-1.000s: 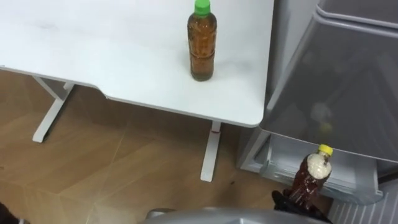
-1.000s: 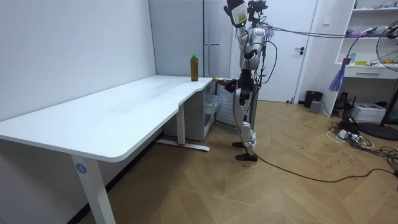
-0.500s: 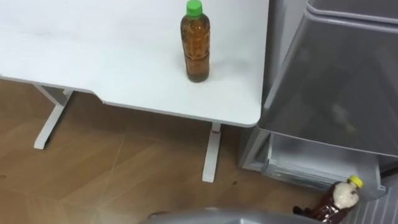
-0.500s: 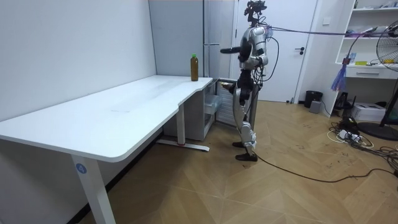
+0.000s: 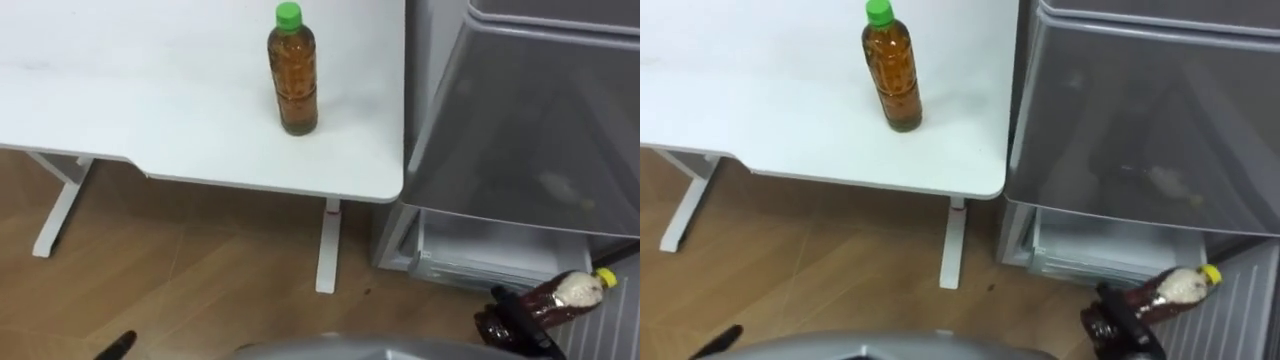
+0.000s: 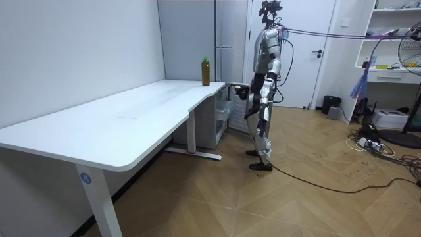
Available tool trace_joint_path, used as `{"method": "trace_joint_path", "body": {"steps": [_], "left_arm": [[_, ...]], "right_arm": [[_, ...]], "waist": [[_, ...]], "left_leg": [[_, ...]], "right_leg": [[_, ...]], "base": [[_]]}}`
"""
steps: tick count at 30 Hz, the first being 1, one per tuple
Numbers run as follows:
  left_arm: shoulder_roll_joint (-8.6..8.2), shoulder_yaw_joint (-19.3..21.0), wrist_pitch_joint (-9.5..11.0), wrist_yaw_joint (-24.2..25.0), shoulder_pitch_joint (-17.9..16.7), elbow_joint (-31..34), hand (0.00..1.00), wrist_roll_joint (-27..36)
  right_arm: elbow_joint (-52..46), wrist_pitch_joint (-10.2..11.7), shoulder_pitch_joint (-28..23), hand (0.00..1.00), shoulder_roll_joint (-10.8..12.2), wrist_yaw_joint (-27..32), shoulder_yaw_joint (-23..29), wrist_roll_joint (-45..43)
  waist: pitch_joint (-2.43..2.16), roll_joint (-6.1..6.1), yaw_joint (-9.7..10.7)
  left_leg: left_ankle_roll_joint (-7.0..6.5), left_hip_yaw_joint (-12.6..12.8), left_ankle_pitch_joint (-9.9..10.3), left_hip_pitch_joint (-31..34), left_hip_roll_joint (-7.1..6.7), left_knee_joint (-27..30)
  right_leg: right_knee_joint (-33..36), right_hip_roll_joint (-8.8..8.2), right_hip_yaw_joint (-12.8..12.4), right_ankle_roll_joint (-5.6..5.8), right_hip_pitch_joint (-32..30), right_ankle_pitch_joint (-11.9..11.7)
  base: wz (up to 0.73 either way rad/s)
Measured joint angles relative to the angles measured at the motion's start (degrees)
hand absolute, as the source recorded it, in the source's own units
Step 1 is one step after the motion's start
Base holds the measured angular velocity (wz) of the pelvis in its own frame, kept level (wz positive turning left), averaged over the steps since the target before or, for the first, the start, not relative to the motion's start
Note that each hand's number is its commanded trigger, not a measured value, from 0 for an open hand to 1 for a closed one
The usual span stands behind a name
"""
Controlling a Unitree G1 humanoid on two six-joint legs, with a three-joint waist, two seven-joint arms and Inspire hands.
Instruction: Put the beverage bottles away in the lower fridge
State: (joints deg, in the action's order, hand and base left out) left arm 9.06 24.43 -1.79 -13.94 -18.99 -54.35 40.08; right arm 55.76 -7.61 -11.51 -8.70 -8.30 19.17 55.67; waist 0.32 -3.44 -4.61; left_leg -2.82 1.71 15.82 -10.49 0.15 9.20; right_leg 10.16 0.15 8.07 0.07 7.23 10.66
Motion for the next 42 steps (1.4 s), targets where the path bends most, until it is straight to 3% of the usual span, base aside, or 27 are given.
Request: {"method": "trace_joint_path", "body": {"steps": [3, 6, 12, 19, 24, 30, 32, 35, 38, 39, 42], "left_arm": [[-0.12, -0.4, -1.2, 2.4, 0.8, -4.7, 0.00, -3.5], [-0.13, -0.4, -3.2, 3.7, 0.3, -6.5, 0.00, -8.9], [-0.70, -1.8, -5.0, 6.1, 1.4, -7.6, 0.00, -19.7], [-1.19, -5.7, -6.7, 7.5, 3.1, -7.5, 0.00, -34.1], [-1.26, -6.6, -7.9, 8.6, 2.9, -7.5, 0.00, -38.6], [-1.19, -6.9, -8.3, 9.6, 2.4, -7.6, 0.00, -38.7], [-0.89, -8.6, -8.3, 9.7, 3.1, -7.5, 0.00, -38.7], [-0.06, -10.9, -8.3, 10.7, 5.3, -7.6, 0.00, -38.7], [0.58, -13.7, -8.1, 11.0, 9.7, -8.2, 0.00, -39.8], [0.84, -14.7, -7.9, 11.1, 12.3, -9.3, 0.00, -40.5], [1.08, -17.5, -7.3, 11.6, 16.1, -10.7, 0.00, -41.0]], "right_arm": [[1.7, 0.0, 2.5, 1.00, -0.8, 1.2, -0.5, 3.8], [4.5, -0.1, 4.1, 1.00, -1.1, 2.1, -0.4, 5.3], [4.9, -0.7, 4.8, 1.00, -1.1, 2.5, -0.5, 7.2], [6.5, -1.7, 6.8, 1.00, -0.9, 2.6, -1.2, 9.9], [6.5, -2.3, 6.2, 1.00, -0.9, 3.1, -2.1, 14.1], [6.5, -2.2, 6.7, 1.00, -0.9, 4.3, -2.3, 18.0], [6.5, -1.8, 8.4, 1.00, -1.0, 4.9, -2.3, 18.8], [7.6, -0.9, 12.7, 1.00, -1.1, 5.0, -2.5, 21.4], [9.3, 0.1, 17.7, 1.00, -1.6, 5.2, -4.5, 23.2], [10.3, 0.1, 20.7, 1.00, -1.6, 5.2, -4.5, 23.2], [13.5, 0.2, 26.6, 1.00, -2.0, 5.2, -4.5, 23.4]], "waist": [[0.28, -0.48, 0.4], [0.10, 0.47, 0.6], [0.03, 2.54, 1.4], [-0.07, 3.47, 2.9], [-0.09, 3.31, 3.0], [-0.11, 2.89, 2.7], [-0.28, 2.93, 2.8], [-0.11, 2.88, 3.0], [0.14, 2.45, 2.6], [0.80, 2.55, 2.9], [0.94, 2.40, 2.7]], "left_leg": [[0.00, 0.0, 0.0, 0.7, -0.09, 0.2], [0.05, 0.1, 0.0, 1.0, -0.15, 0.8], [0.06, -0.2, 0.0, 1.1, -0.78, 2.2], [0.06, 0.1, 0.0, 0.9, -0.90, 2.4], [0.05, 0.1, 0.0, 0.9, -0.76, 2.4], [-0.06, -0.2, 0.0, 1.3, -0.77, 2.5], [-0.10, -0.3, 0.1, 3.5, -0.87, 3.5], [-0.11, -0.3, 0.1, 8.5, -0.95, 6.3], [-0.17, -0.5, 0.0, 14.4, -1.00, 9.1], [-0.18, -0.7, -0.1, 16.7, -1.11, 10.8], [-0.20, -0.6, -0.3, 22.9, -1.22, 14.2]], "right_leg": [[0.5, -0.15, 0.2, -0.06, -0.7, 0.4], [0.5, -0.57, 0.4, -0.18, -0.9, 0.8], [0.6, -1.41, 1.4, 0.31, -0.3, 1.5], [0.6, -1.36, 2.2, 0.43, 0.9, 1.5], [0.7, -1.24, 2.5, 0.40, 0.9, 1.5], [1.7, -1.50, 3.1, 0.32, 0.3, 1.7], [3.3, -1.79, 3.1, 0.24, -2.2, 1.9], [5.7, -2.28, 3.4, 0.03, -6.8, 1.9], [8.3, -3.14, 4.3, -0.39, -12.2, 1.8], [9.6, -3.49, 4.7, -0.57, -14.5, 1.9], [12.5, -4.02, 4.8, -0.87, -20.3, 1.9]], "base": [[0.02], [0.05], [0.11], [0.08], [0.02], [0.05], [0.00], [0.03], [0.11], [0.15], [0.07]]}}
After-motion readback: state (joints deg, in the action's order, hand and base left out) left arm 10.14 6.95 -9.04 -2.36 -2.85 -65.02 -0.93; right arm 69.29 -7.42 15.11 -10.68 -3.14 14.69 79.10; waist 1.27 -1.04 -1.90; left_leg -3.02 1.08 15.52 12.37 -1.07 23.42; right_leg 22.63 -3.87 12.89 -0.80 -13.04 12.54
